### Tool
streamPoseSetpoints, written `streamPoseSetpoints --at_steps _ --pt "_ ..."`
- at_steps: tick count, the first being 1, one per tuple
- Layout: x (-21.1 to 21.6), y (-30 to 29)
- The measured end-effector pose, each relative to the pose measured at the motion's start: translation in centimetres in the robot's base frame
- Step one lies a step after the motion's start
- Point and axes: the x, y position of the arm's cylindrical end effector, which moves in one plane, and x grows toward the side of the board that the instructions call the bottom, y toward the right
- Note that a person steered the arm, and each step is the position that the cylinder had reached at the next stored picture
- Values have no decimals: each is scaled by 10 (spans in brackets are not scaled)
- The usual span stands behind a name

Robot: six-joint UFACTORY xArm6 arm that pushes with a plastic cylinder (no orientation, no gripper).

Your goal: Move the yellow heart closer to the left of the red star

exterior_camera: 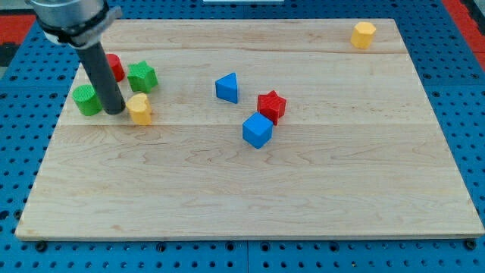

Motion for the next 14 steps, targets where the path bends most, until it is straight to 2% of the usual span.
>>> streamPoseSetpoints --at_steps 2,3,4,5,6,8,9,10,11,12,14 --pt "5 128" --pt "6 104" --pt "1 26" --pt "-32 9" --pt "-43 47" --pt "5 134" --pt "26 158" --pt "36 111" --pt "14 79" --pt "-23 84" --pt "-30 144"
